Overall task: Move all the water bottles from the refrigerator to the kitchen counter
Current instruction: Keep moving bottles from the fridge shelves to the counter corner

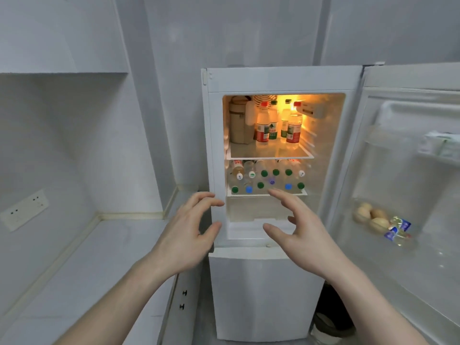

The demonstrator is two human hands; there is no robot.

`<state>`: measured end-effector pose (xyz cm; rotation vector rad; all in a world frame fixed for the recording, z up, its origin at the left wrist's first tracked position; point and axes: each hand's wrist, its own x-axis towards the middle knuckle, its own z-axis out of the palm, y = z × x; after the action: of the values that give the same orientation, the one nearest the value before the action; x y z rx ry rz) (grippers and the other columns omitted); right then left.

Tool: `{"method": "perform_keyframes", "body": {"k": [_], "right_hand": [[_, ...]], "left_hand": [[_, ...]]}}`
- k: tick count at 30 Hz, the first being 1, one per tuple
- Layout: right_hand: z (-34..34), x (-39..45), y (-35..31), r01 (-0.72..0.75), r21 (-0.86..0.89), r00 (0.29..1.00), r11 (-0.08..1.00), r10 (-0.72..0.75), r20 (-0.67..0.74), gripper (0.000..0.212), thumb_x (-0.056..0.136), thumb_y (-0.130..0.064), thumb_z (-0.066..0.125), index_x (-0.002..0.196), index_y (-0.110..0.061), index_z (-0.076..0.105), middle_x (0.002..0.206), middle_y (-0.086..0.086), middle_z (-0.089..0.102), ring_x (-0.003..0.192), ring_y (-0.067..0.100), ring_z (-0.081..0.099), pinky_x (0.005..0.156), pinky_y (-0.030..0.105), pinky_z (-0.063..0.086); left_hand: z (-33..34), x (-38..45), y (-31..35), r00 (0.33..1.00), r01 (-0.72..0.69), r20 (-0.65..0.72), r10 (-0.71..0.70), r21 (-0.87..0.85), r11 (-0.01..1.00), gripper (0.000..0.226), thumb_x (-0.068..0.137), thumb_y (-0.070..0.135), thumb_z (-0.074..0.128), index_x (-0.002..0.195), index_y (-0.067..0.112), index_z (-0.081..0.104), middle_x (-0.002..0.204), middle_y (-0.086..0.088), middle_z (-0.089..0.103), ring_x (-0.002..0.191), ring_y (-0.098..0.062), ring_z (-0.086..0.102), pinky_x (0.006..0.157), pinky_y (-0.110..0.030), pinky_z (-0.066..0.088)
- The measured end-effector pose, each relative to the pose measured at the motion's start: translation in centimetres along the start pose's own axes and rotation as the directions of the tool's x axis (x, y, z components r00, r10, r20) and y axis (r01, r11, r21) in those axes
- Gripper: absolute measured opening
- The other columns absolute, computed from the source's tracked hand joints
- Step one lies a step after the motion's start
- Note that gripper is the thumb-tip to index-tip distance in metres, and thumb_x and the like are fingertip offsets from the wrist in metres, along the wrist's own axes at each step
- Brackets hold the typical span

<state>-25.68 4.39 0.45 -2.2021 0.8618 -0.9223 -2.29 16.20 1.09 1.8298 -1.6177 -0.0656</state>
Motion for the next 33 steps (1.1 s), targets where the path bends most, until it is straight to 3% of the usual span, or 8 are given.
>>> {"method": "perform_keyframes", "body": {"k": [5,7,13,19,25,29,33], "right_hand": [[-1.2,3.3,2.4,-0.049,-0.017,0.996,0.999,0.047,-0.079,0.067,0.093,-0.028,0.075,0.149,-0.048,0.044,0.15,-0.034,0.043,0.141,-0.007,0.039,0.12,0.039,0.039],[-1.6,5.2,3.4,-0.058,-0.015,0.993,0.998,0.057,-0.099,0.068,0.093,-0.027,0.075,0.149,-0.048,0.044,0.15,-0.032,0.043,0.141,-0.005,0.04,0.119,0.039,0.04],[-2.1,12.3,7.2,-0.071,0.012,0.991,0.997,0.072,-0.111,0.069,0.092,-0.027,0.077,0.15,-0.045,0.044,0.136,-0.041,0.043,0.131,-0.006,0.045,0.115,0.035,0.044],[-3.5,21.4,13.1,-0.097,0.058,0.984,0.994,0.104,-0.144,0.074,0.092,-0.029,0.078,0.154,-0.043,0.04,0.157,-0.019,0.042,0.142,0.009,0.044,0.117,0.043,0.045],[-4.5,30.1,18.4,-0.131,0.138,0.968,0.982,0.157,-0.196,0.079,0.09,-0.021,0.078,0.155,-0.042,0.038,0.164,-0.015,0.036,0.149,0.018,0.039,0.117,0.049,0.045],[-3.7,35.1,21.6,-0.151,0.154,0.95,0.977,0.186,-0.251,0.083,0.09,-0.025,0.079,0.158,-0.036,0.033,0.164,-0.009,0.037,0.15,0.021,0.039,0.117,0.046,0.041],[-2.1,39.2,24.1,-0.206,0.212,0.922,0.955,0.262,-0.285,0.087,0.093,-0.025,0.077,0.162,-0.033,0.025,0.169,-0.005,0.03,0.154,0.022,0.031,0.121,0.048,0.035]], "left_hand": [[2.4,5.7,-0.6,0.997,-0.071,0.036,0.072,-0.043,0.997,0.035,0.099,0.032,0.06,0.133,0.04,0.054,0.14,0.03,0.038,0.124,0.009,0.04,0.101,-0.017,0.035],[3.4,8.3,-0.7,0.994,-0.101,0.045,0.104,-0.051,0.994,0.035,0.099,0.031,0.061,0.132,0.039,0.055,0.137,0.031,0.04,0.122,0.008,0.043,0.096,-0.018,0.039],[6.3,16.3,-1.7,0.99,-0.123,0.06,0.126,-0.051,0.991,0.037,0.098,0.031,0.061,0.133,0.037,0.054,0.139,0.025,0.043,0.129,0.003,0.044,0.105,-0.018,0.035],[9.5,27.0,-1.6,0.996,-0.068,0.053,0.071,-0.053,0.996,0.04,0.099,0.03,0.061,0.138,0.033,0.052,0.139,0.02,0.045,0.122,0.001,0.047,0.088,-0.006,0.033],[13.4,37.0,-2.1,0.999,0.039,0.038,-0.036,-0.079,0.996,0.053,0.096,0.027,0.066,0.146,0.028,0.047,0.15,0.01,0.042,0.126,-0.007,0.049,0.105,-0.025,0.045],[16.2,41.3,-3.0,0.994,0.111,0.018,-0.11,-0.092,0.99,0.056,0.094,0.027,0.069,0.145,0.029,0.045,0.148,0.007,0.044,0.115,-0.008,0.052,0.088,-0.018,0.046],[17.2,44.4,-3.5,0.991,0.13,0.035,-0.128,-0.075,0.989,0.066,0.093,0.029,0.071,0.15,0.025,0.039,0.153,0.002,0.04,0.125,-0.013,0.051,0.106,-0.033,0.049]]}}
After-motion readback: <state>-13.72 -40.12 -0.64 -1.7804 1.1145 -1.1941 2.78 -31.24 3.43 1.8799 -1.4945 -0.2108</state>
